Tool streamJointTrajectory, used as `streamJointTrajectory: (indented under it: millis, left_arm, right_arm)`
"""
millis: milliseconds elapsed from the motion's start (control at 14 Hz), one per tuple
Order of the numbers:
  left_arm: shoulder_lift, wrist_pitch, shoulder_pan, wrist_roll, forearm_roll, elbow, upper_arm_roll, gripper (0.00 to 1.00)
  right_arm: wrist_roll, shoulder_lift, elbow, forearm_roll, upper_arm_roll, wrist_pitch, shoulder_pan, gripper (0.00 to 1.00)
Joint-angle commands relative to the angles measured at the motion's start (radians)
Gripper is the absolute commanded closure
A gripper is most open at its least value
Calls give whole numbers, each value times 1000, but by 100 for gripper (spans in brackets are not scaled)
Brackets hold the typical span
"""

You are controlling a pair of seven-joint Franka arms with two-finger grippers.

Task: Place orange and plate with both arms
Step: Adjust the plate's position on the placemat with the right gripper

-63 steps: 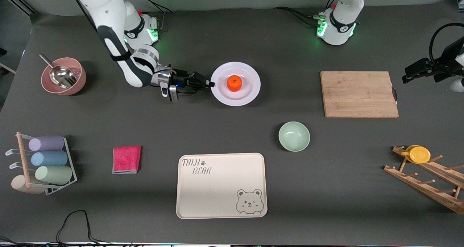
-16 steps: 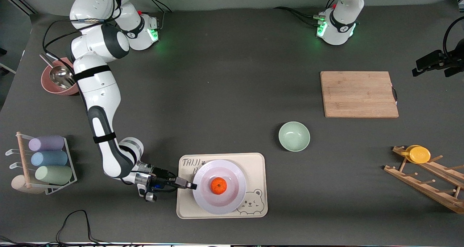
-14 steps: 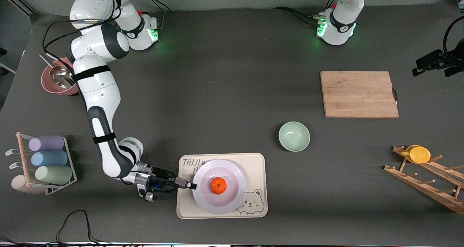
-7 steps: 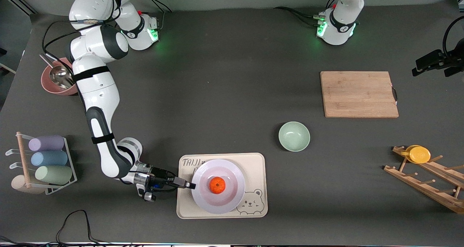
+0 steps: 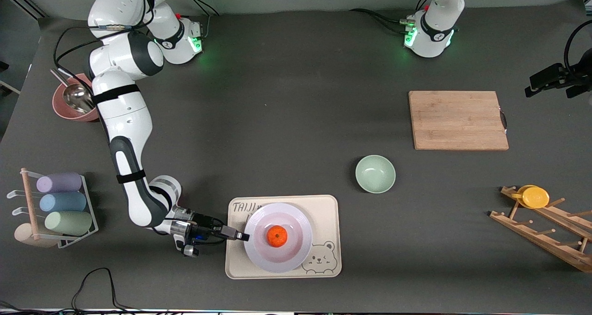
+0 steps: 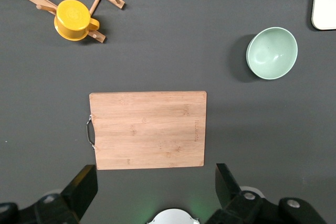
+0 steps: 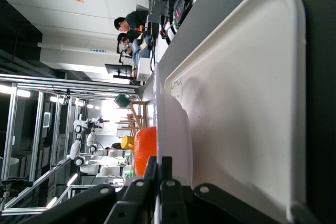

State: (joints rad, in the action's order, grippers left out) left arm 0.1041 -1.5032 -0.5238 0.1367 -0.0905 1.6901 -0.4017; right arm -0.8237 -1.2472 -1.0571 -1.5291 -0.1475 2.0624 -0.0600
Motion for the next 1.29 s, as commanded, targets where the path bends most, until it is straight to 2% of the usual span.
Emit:
streamJointTrajectory:
  millis: [0,286,429,929,1000,1071,1143,1214]
  left_arm:
    - [8,18,4,12,-8,-12,7,0]
    - [8,17,4,12,-9,-12,6,0]
    - [8,17,4,12,-9,-12,6,0]
    - [5,12,5,12,-9,-9,6,0]
    - [6,12,5,12,-9,-9,6,0]
    - [5,12,5,12,-9,-9,6,0]
    - [5,12,5,12,-9,-9,6,0]
    - [5,12,5,12,-9,-9,6,0]
  right_arm:
    - [49,24,-17,47,2,-1,-12,100]
    - [127,86,-52,76,22,13,-24,100]
    - [127,86,-52,112,25,21,-24,100]
    - [116,81,-64,115,25,35,-32,100]
    - [118,83,-64,113,25,35,-32,96]
    - [121,83,-66,115,25,35,-32,75]
    - [123,83,-66,116,26,35,-32,62]
    - [124,83,-66,118,34,35,-32,58]
